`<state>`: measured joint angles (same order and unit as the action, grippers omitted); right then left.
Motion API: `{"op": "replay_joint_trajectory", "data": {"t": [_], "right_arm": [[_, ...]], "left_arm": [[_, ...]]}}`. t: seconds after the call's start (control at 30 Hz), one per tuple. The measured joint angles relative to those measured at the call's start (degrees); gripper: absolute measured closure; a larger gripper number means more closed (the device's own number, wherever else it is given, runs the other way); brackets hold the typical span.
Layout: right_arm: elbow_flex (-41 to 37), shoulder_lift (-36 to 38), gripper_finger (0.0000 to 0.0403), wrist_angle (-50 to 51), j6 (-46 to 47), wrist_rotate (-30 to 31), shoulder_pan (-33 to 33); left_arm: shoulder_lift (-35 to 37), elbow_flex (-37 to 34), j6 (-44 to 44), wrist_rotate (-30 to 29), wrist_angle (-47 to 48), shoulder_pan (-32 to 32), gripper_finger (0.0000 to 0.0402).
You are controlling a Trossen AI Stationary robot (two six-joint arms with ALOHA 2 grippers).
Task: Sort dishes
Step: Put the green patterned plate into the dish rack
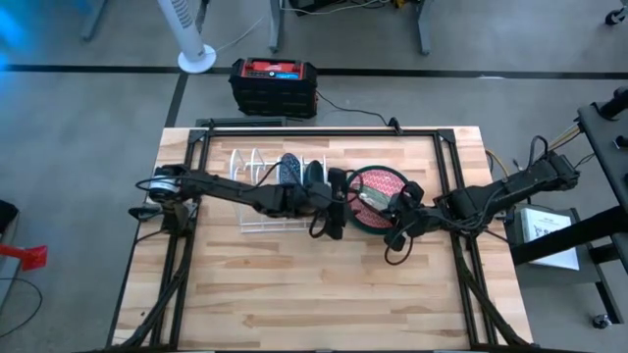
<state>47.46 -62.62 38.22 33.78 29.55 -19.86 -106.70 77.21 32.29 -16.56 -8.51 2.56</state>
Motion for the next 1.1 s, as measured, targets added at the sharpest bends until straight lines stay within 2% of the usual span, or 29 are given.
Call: {"op": "replay_joint_trajectory", "data": {"t": [0.13,0.33,0.43,0.5,0.6,0.7,0.93,1.1], "right_arm": [[0.0,-0.14,0.0396,-0.05,0.02,0.01,0.0],[0.0,-0.14,0.0395,-0.02,0.02,0.01,0.0],[0.0,-0.22,0.0395,-0.07,0.02,0.01,0.0],[0.0,-0.27,0.0395,-0.04,0.01,0.01,0.0],[0.0,-0.27,0.0395,-0.04,0.02,0.01,0.0],[0.0,-0.27,0.0395,-0.04,-0.23,-0.01,0.0],[0.0,-0.27,0.0395,-0.04,-0.26,0.01,0.0],[0.0,-0.27,0.0395,-0.12,-0.38,-0.03,0.0]], "left_arm": [[0.05,-0.02,-5.53,-1.96,1.67,-0.59,0.0152],[0.05,-0.06,-4.32,-2.84,0.8,-0.65,0.0152],[0.05,-0.06,-4.52,-7.68,0.97,-0.75,0.0152],[0.05,-0.06,-8.02,-13.17,1.46,-0.81,0.0152],[0.05,-0.06,-10.27,-15.36,3.13,-1.13,0.0152],[0.05,-0.09,-9.06,-11.03,4.12,-1.2,0.0152],[0.05,-0.11,0.87,7.64,7.99,-1.37,0.0152],[-1.92,-0.09,1.9,8.4,3.21,-2.76,0.0152]]}}
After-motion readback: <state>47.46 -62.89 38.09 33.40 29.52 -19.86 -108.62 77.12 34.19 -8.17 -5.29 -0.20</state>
